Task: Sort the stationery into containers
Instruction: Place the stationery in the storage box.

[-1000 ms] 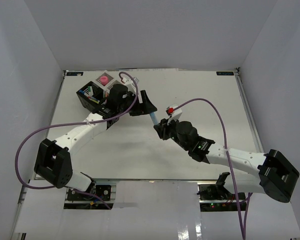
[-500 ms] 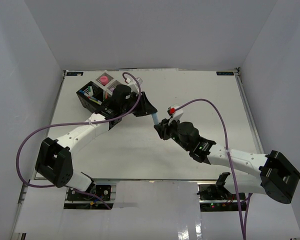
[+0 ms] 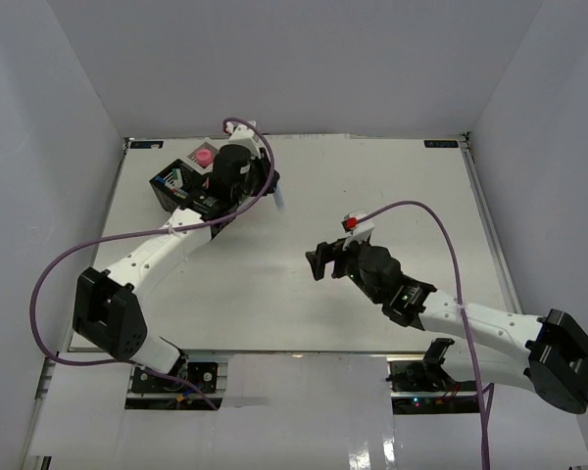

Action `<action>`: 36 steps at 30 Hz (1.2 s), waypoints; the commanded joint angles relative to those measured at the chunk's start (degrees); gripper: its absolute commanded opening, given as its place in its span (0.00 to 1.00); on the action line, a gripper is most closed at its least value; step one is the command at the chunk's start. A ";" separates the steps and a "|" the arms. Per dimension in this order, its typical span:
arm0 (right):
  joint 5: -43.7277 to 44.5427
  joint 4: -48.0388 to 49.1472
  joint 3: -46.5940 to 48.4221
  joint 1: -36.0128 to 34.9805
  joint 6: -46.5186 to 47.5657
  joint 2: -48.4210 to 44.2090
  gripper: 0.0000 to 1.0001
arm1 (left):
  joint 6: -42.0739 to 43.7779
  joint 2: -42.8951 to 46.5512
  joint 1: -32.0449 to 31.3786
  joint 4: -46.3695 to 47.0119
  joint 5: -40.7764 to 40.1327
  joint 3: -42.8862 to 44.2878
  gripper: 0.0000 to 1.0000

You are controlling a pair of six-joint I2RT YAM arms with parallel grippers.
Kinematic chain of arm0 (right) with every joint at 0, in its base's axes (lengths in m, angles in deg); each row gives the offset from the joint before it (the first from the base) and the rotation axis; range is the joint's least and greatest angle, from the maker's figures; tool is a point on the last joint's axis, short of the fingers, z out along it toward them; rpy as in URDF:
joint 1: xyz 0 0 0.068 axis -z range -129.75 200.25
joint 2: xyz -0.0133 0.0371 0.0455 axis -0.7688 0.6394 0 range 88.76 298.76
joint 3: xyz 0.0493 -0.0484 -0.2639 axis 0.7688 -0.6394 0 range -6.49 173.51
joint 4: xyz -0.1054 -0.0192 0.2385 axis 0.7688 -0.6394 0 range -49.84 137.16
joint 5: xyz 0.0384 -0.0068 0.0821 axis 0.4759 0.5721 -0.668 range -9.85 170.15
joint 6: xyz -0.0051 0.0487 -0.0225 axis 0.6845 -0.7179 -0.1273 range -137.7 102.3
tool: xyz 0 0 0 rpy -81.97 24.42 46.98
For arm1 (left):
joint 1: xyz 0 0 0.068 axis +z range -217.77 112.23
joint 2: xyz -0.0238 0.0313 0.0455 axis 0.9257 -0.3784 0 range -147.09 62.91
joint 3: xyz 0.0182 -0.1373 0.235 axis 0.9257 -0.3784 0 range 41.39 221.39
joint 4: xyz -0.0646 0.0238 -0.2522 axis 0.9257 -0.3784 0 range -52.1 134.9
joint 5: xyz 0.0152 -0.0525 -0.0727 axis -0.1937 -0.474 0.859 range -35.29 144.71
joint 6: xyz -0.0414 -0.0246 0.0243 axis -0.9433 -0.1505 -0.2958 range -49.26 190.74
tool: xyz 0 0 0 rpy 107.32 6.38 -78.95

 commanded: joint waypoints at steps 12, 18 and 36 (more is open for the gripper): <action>11.18 -8.94 -7.52 0.59 0.48 -16.04 0.90 | 13.30 -9.59 13.38 18.71 -20.36 7.99 0.22; 13.29 -12.81 -8.92 0.68 0.65 -22.02 0.90 | 13.48 -16.54 15.23 20.48 -19.92 10.80 0.25; 22.17 -27.82 -1.81 0.95 2.06 -31.61 0.90 | 10.93 6.28 15.31 3.88 -17.20 2.40 0.98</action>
